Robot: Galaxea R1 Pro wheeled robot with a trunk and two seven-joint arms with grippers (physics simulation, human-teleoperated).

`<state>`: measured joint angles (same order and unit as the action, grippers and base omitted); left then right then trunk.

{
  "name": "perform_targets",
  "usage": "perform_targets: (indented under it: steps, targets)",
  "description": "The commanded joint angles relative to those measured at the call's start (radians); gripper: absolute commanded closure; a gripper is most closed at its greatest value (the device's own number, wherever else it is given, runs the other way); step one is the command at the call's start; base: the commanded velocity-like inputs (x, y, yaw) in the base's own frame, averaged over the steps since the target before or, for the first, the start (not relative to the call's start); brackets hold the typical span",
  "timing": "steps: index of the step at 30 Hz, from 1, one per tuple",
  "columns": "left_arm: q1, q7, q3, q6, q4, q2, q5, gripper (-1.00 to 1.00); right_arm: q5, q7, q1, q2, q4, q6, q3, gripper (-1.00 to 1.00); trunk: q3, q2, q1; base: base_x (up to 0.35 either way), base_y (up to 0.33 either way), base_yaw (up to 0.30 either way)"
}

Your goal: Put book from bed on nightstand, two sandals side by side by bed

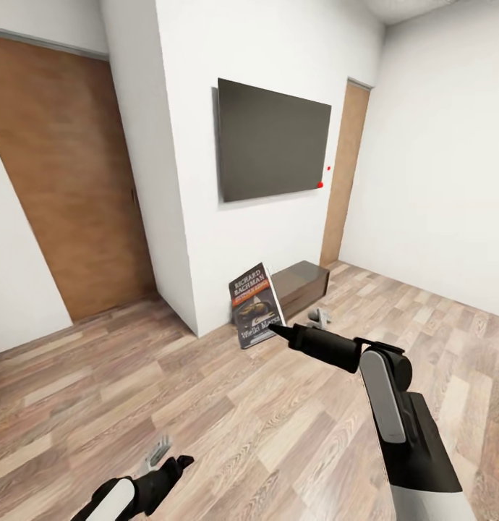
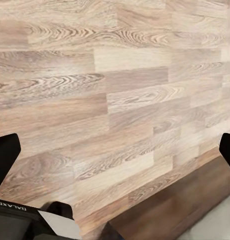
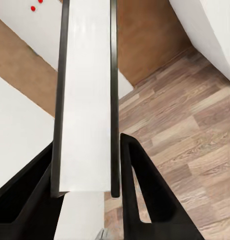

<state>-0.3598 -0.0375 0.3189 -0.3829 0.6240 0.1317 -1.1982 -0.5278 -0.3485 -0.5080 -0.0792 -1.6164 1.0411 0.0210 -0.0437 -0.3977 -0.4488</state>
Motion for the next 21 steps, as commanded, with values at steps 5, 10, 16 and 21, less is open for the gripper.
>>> perform_targets:
  steps: [5, 10, 16, 21]
  targets:
    - [0.026, 0.019, 0.000, 0.006, 0.114, 0.014, -0.008, -1.00, -0.002, 0.084, -0.023, -0.008, 0.000, 0.006, 0.055, 1.00, -0.002, -0.002, -0.001, 0.325, 0.002, -0.268]
    - [0.068, 0.021, -0.006, 0.008, 0.204, 0.021, -0.007, -1.00, -0.015, 0.210, -0.035, -0.010, 0.000, 0.006, 0.079, 1.00, -0.002, -0.002, -0.001, 0.325, 0.032, -0.269]
    - [0.104, 0.015, -0.008, 0.024, 0.298, 0.027, -0.006, -1.00, -0.074, 0.292, -0.037, -0.009, 0.000, 0.006, 0.124, 1.00, -0.002, -0.002, -0.001, 0.325, 0.013, -0.270]
    - [0.114, 0.014, -0.010, 0.045, 0.317, 0.032, -0.006, -1.00, -0.110, 0.305, -0.035, -0.013, 0.004, 0.006, 0.196, 1.00, -0.002, -0.002, -0.001, 0.328, 0.003, -0.272]
